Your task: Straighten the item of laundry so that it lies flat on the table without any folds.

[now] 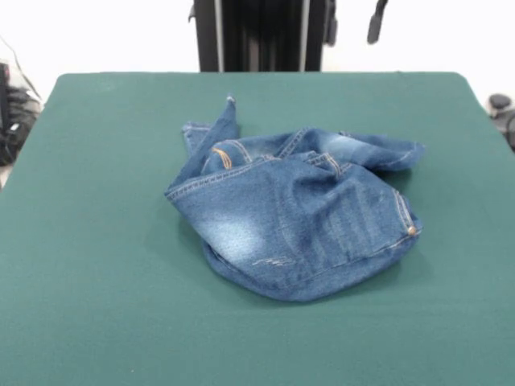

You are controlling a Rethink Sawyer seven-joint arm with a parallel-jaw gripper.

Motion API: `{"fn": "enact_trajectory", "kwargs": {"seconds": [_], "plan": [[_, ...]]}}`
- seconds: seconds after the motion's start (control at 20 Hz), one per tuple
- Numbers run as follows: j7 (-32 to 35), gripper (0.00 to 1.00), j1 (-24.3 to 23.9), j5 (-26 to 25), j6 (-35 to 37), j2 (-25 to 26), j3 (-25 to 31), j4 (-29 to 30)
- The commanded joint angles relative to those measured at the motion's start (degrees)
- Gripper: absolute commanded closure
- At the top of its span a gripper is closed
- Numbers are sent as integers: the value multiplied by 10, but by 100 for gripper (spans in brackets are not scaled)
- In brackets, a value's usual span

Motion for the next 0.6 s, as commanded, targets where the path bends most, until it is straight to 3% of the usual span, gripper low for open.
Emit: {"fn": "enact_trajectory", "kwargs": {"seconds": [0.05,0.3,0.4,0.6], "plan": [[-34,0,-11,-48,-33,123,96,-107],[-43,0,-17,-81,-22,161,109,-153],[-55,0,0,-112,31,166,87,-187],[-139,0,-14,-167,97,156,105,-221]]}}
